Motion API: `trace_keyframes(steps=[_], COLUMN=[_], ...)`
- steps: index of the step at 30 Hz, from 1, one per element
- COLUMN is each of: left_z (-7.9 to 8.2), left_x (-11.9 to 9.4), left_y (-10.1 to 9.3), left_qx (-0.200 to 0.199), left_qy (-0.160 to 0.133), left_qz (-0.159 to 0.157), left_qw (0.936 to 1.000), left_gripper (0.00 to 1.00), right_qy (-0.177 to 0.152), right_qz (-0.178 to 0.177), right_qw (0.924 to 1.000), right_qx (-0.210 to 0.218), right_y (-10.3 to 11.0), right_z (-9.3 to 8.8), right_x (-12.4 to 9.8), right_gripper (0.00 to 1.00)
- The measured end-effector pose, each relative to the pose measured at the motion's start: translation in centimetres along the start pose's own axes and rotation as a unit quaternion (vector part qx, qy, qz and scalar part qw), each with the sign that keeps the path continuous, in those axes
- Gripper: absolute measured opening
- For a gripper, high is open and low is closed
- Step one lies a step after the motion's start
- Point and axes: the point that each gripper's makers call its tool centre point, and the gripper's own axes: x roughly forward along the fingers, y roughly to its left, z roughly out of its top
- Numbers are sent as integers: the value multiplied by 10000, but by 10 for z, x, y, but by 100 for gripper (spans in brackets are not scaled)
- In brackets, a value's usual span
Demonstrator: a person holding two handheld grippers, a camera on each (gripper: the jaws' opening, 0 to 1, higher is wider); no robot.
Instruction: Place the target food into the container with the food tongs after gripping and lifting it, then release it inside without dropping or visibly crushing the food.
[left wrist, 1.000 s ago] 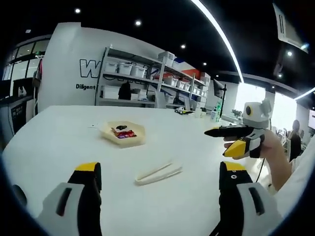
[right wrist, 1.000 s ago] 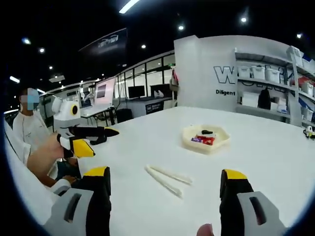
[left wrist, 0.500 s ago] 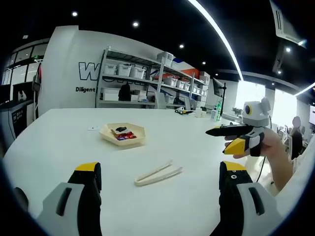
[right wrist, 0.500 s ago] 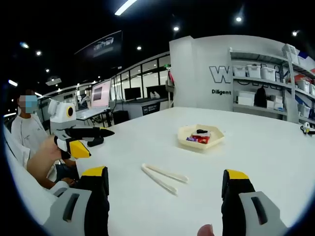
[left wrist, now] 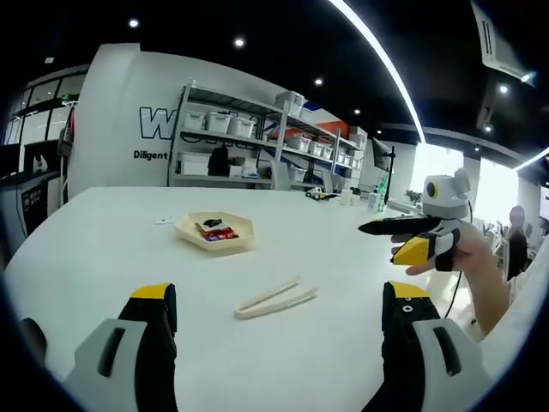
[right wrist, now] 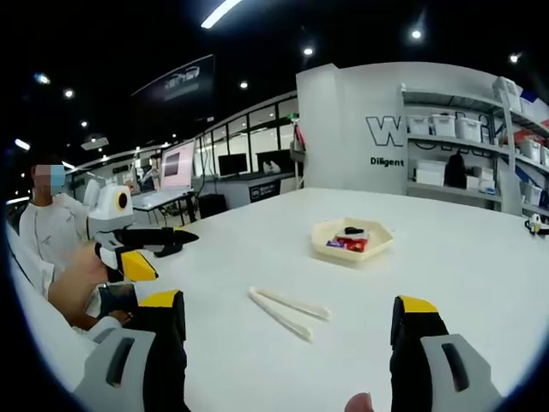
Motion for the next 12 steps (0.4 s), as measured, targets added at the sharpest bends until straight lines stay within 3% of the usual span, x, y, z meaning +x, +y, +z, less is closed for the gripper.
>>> trace_keyframes(steps=[12], left_z=[-7], left_x=[0], left_y=[-1], left_qx=[-56], left_qy=[37], left_qz=[-24], left_qw=[10000], left_gripper=[99], right_qy=[-28], right_qz=[-11], right_qw=[10000], right_qx=[64], right_y=[0], right_z=[-4], right_x=[-2], right_gripper=[99])
